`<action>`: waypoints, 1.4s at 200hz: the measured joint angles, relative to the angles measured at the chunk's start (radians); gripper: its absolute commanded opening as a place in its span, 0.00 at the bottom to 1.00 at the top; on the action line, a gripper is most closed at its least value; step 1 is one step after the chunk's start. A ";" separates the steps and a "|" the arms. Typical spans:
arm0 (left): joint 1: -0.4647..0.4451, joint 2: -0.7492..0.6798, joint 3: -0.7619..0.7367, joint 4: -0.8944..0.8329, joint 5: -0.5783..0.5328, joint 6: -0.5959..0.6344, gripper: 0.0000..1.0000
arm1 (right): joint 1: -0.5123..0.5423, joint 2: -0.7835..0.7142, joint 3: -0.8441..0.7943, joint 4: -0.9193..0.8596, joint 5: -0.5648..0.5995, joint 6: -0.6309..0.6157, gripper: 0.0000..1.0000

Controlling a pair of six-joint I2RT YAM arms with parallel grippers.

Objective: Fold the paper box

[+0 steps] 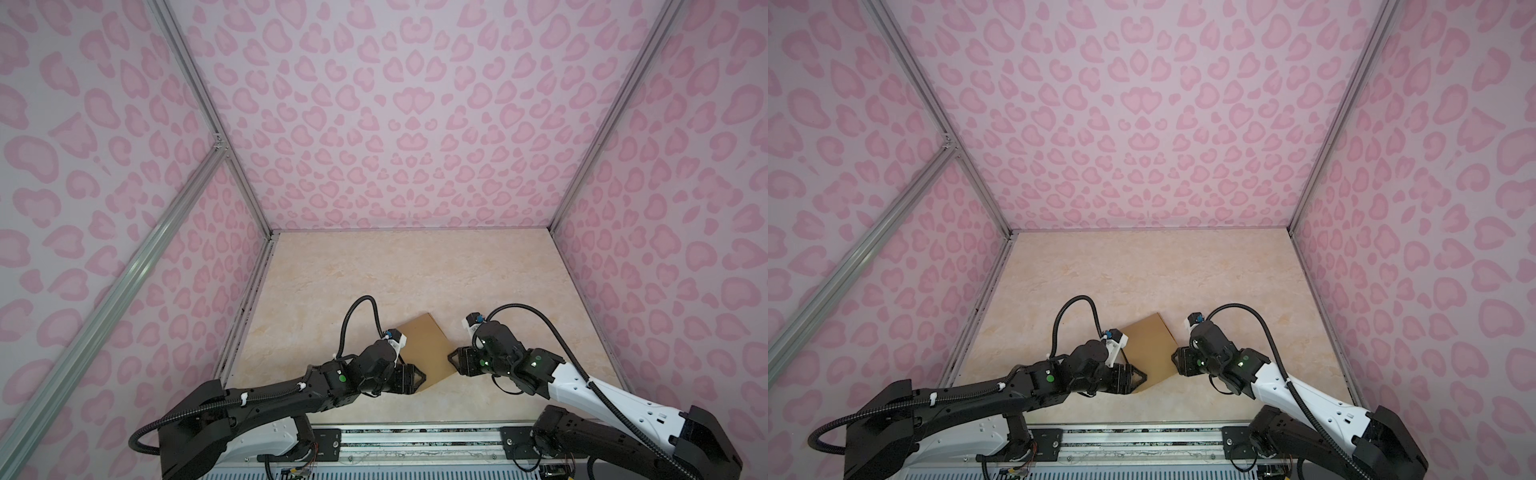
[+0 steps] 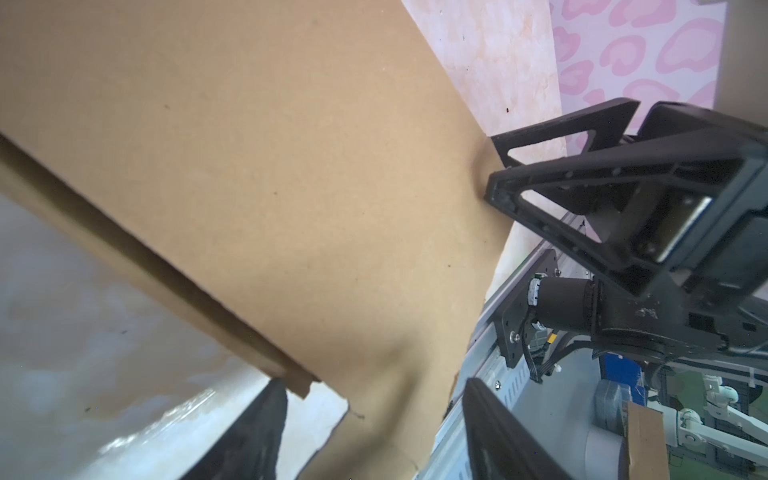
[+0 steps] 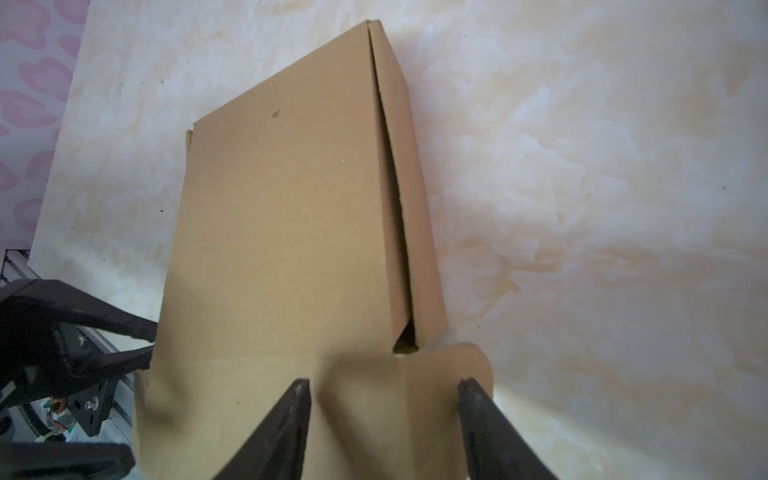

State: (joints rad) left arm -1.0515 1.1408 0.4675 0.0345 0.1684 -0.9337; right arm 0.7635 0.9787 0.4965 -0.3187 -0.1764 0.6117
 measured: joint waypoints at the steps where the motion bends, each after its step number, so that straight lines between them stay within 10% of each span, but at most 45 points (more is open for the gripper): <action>1: -0.001 0.000 -0.001 0.001 0.000 -0.001 0.70 | 0.001 0.000 -0.001 0.000 0.000 0.001 0.59; 280: 0.006 -0.213 -0.026 -0.126 -0.097 -0.007 0.70 | 0.072 0.040 -0.050 0.066 0.016 0.067 0.46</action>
State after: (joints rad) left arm -1.0458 0.9276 0.4419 -0.0910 0.0715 -0.9409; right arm 0.8352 1.0187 0.4465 -0.2527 -0.1608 0.6785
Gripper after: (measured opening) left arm 0.704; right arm 0.466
